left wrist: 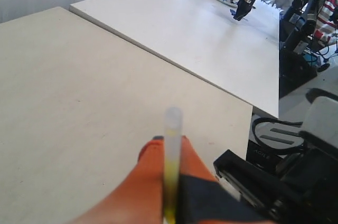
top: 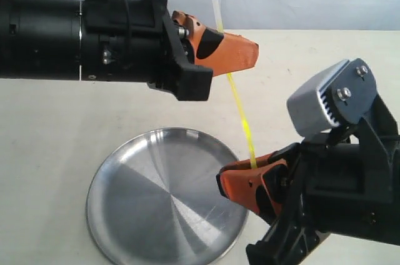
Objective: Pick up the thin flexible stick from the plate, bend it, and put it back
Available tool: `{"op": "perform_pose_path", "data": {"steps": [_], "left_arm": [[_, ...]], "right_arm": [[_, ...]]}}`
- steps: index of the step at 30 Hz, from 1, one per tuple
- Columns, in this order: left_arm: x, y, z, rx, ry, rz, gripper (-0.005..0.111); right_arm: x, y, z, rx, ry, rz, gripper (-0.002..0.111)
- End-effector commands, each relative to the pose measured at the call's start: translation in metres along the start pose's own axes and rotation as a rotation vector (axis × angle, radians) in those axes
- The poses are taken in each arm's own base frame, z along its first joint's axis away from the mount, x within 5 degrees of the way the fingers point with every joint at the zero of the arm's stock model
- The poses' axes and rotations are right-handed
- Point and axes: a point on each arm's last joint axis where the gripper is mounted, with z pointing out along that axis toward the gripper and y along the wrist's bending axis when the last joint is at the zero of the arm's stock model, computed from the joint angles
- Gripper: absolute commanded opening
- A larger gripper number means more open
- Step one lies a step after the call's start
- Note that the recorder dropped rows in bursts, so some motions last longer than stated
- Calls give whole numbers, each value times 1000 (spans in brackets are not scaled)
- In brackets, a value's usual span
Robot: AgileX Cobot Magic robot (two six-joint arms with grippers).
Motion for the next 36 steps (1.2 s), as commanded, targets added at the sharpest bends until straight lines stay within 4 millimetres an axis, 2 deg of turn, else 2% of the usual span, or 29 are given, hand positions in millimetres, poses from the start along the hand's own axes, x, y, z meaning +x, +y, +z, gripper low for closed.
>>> {"op": "perform_pose_path", "data": {"steps": [1, 14, 19, 22, 27, 32, 36], "left_arm": [[-4, -2, -3, 3, -19, 3, 0], [-1, -3, -3, 16, 9, 42, 0], [3, 1, -4, -32, 56, 108, 0], [4, 2, -4, -35, 74, 77, 0], [6, -11, -5, 100, 94, 31, 0], [7, -30, -9, 303, 110, -14, 0], [-1, -39, -16, 356, 57, -45, 0]], "right_arm": [[-2, 0, -2, 1, -9, -6, 0], [-10, 1, -2, -11, -101, -7, 0], [-21, 4, -22, -47, -249, -10, 0], [-26, 7, -39, -70, -341, -16, -1], [-28, 5, -52, -72, -395, -12, -1], [-27, -5, -52, -4, -368, 10, -1], [-21, -14, -49, 58, -287, 40, -1]]}}
